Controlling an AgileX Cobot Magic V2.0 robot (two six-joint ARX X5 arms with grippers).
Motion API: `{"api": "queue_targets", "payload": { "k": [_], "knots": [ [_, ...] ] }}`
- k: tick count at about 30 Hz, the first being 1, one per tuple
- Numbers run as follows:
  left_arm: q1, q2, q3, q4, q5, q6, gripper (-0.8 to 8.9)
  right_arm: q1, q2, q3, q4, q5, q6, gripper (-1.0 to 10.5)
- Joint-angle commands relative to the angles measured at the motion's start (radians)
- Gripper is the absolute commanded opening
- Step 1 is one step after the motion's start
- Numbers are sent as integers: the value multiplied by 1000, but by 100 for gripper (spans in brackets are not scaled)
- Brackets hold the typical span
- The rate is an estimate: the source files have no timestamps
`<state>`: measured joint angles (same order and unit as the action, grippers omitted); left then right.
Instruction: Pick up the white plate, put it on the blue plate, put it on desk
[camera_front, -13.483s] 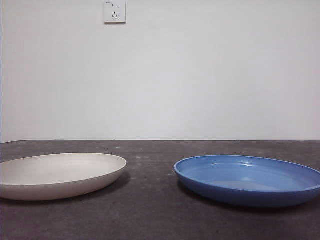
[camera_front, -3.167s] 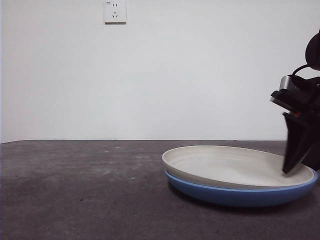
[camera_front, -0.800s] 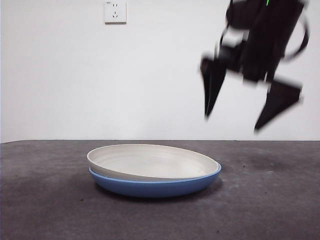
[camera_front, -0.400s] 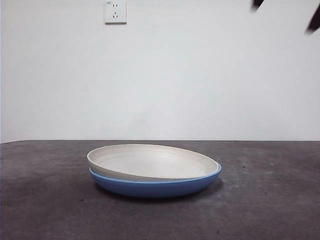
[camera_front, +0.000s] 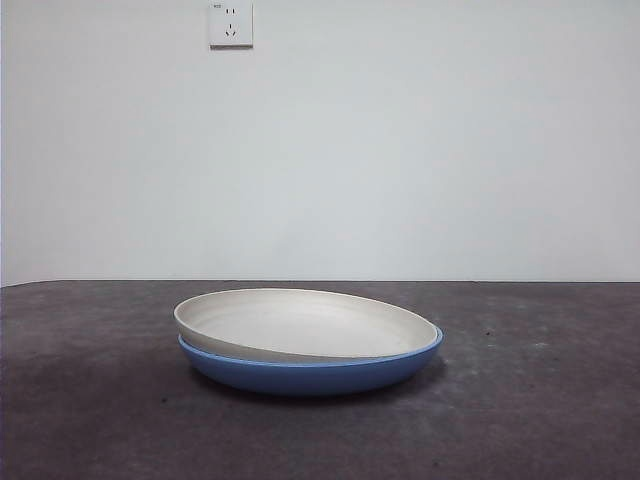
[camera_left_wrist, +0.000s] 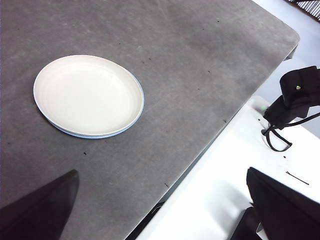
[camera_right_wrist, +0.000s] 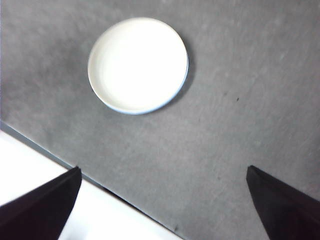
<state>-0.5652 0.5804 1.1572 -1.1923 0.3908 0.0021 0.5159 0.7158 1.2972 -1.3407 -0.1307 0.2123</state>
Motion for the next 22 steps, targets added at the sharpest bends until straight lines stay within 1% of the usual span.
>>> {"api": "queue_targets", "payload": {
  "k": [1,4,8,14,16,17,18,19,20,21,22],
  "knots": [
    [-6,4,11,12,-1,8,563,6,-57,10,-71,-1,-10,634],
    [-6,4,11,11,-1,8,563,6,-127,10,-71,-4,-10,634],
    [-6,4,11,11,-1,8,563,6,-181,10,-71,-30,-10,634],
    [-6,4,11,11,-1,8,557,6,-195,10,-71,-27,-13,633],
    [-6,4,11,11,-1,8,546,6,-195,5,-71,-26,-23,615],
    [-6,4,11,11,-1,8,511,6,-195,0,-71,-26,-28,577],
    [-6,4,11,11,-1,9,441,6,-195,-6,-71,-26,-33,469],
    [-6,4,11,11,-1,9,344,6,-195,-11,-71,-26,-37,324],
    [-6,4,11,11,-1,10,198,6,-195,-16,-71,-26,-37,171],
    [-6,4,11,11,-1,12,83,6,-195,-19,-71,-26,-36,16],
    [-6,4,11,11,-1,12,-4,5,-195,-20,-71,-25,-36,8]
  ]
}}
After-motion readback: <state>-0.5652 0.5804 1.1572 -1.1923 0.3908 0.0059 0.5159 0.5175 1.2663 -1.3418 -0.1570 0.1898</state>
